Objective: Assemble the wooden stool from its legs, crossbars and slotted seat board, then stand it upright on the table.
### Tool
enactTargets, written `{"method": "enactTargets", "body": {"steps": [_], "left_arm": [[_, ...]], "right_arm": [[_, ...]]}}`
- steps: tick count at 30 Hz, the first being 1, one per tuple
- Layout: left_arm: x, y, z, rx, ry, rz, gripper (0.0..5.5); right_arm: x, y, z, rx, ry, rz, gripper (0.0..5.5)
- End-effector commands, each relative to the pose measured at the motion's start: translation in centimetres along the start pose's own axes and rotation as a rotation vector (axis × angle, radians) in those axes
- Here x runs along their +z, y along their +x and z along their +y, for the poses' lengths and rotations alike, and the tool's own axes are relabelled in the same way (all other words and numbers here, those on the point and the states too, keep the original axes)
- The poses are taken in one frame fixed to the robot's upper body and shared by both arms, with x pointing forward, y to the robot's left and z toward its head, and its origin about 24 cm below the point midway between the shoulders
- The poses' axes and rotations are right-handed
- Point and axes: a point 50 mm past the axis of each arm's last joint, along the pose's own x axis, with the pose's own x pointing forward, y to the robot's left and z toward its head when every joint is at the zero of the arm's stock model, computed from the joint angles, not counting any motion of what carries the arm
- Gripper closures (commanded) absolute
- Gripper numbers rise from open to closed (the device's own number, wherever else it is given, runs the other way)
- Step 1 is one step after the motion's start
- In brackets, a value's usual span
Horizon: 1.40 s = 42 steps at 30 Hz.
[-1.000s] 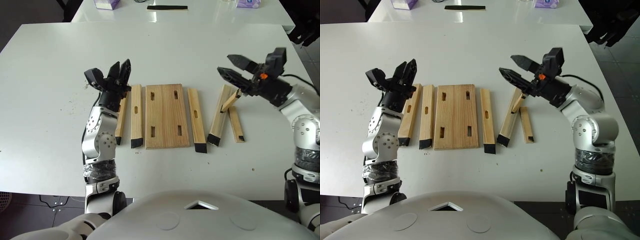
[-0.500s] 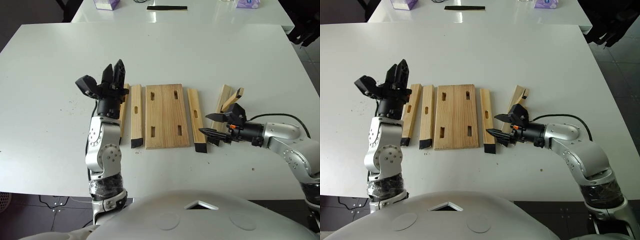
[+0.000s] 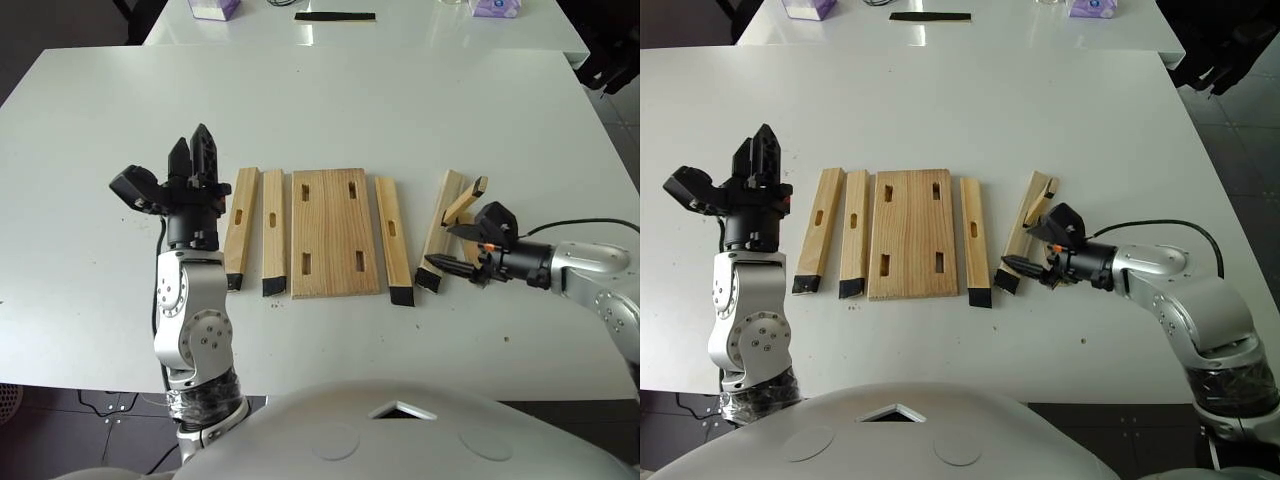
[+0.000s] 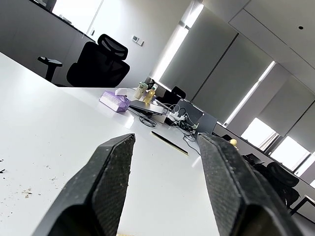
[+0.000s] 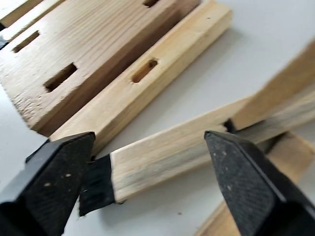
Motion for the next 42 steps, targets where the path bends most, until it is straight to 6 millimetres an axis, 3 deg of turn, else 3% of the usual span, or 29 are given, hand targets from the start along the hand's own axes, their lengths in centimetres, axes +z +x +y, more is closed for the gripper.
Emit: {"method": "enactTargets", "body": {"steps": [1, 10, 16, 27, 33, 42], "left_arm": [[-0.2, 0.6, 0.1, -0.005, 0.020, 0.008, 3.14], [-0.4, 0.4, 0.8, -0.012, 0.042, 0.049, 3.14], [-0.9, 1.1, 0.7, -0.031, 0.041, 0.067, 3.14], [-1.5, 1.2, 0.8, -0.049, 0.043, 0.093, 3.14], [-1.9, 0.9, 0.8, -0.044, 0.046, 0.105, 3.14], [-1.7, 0.3, 1.3, -0.016, 0.058, 0.107, 3.14]], "right_arm": [[-0.5, 0.6, -0.9, -0.085, 0.020, 0.044, 1.40], [-1.6, 0.7, -0.7, -0.091, 0.113, 0.074, 1.40], [-1.8, 2.5, -0.6, -0.079, 0.134, 0.074, 1.40], [-0.9, 3.8, -2.8, -0.154, 0.139, 0.063, 1.40], [-1.9, 3.9, -1.1, -0.119, 0.099, 0.098, 1.40], [-4.1, 2.7, 0.5, -0.228, 0.084, 0.121, 1.40]]}}
